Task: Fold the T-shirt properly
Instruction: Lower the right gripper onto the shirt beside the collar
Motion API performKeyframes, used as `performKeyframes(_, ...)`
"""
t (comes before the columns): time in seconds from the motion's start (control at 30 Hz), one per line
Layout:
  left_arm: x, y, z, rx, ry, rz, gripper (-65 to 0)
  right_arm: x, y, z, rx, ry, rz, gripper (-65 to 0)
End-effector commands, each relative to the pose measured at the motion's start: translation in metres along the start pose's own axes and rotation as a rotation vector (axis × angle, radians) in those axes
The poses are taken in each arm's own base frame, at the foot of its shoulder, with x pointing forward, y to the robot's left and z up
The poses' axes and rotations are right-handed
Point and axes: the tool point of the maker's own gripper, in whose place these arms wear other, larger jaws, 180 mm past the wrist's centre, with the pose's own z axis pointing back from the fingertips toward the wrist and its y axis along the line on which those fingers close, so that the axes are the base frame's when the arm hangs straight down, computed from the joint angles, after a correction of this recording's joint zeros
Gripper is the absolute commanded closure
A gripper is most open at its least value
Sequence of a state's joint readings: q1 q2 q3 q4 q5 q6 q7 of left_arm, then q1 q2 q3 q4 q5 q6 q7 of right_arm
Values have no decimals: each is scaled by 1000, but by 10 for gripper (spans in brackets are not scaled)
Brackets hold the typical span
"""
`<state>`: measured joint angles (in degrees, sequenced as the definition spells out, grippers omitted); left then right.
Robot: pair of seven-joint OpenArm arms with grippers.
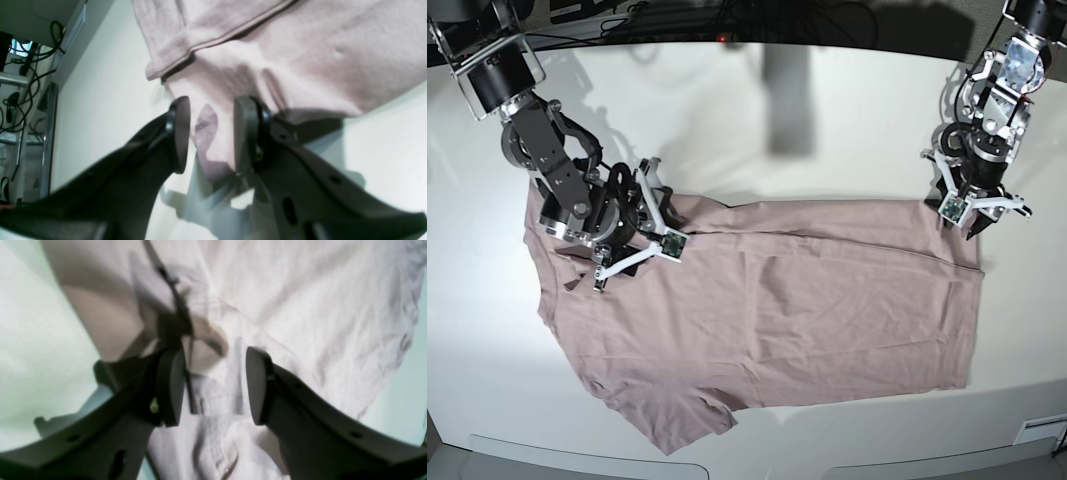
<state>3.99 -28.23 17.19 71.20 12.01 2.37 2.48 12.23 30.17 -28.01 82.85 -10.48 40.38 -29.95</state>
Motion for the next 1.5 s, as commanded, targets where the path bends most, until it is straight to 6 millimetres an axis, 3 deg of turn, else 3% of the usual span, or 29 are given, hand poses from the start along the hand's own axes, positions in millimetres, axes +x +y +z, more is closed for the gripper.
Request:
performKeyframes(0.0, 2, 7, -1, 7, -7, -8, -215, 2, -21, 7, -47, -14, 7, -295)
performKeyframes(0.17, 3, 7, -1, 7, -8, -8, -215, 1, -22, 7, -57, -11, 22, -236)
performKeyframes(0.33, 2, 7, 0, 6, -6, -8, -215, -3, -22, 4, -50, -10, 17, -231)
performKeyframes(0.4, 2, 6, 0, 6, -5, -8, -215, -8, -21, 1, -45, 5, 10, -174)
performKeyframes(0.53, 2, 7, 0, 6, -6, -8, -215, -18, -24, -1, -57, 48, 32, -1)
performKeyframes(0.73, 2, 7, 0, 6, -6, -8, -215, -15, -28, 0, -67, 42, 34, 0)
performKeyframes(0.97, 2, 6, 0, 6, -6, -8, -215, -5, -49, 5, -107, 22, 40, 0)
performKeyframes(1.13, 2, 7, 0, 6, -6, -8, -215, 17, -64, 7, -136, -38, 42, 0)
performKeyframes(1.3, 2, 6, 0, 6, -5, -8, -215, 52, -56, 1, -126, -150, 37, 0)
performKeyframes(1.47, 2, 6, 0, 5, -5, -8, -215, 61, -56, -13, -118, -155, 31, 0)
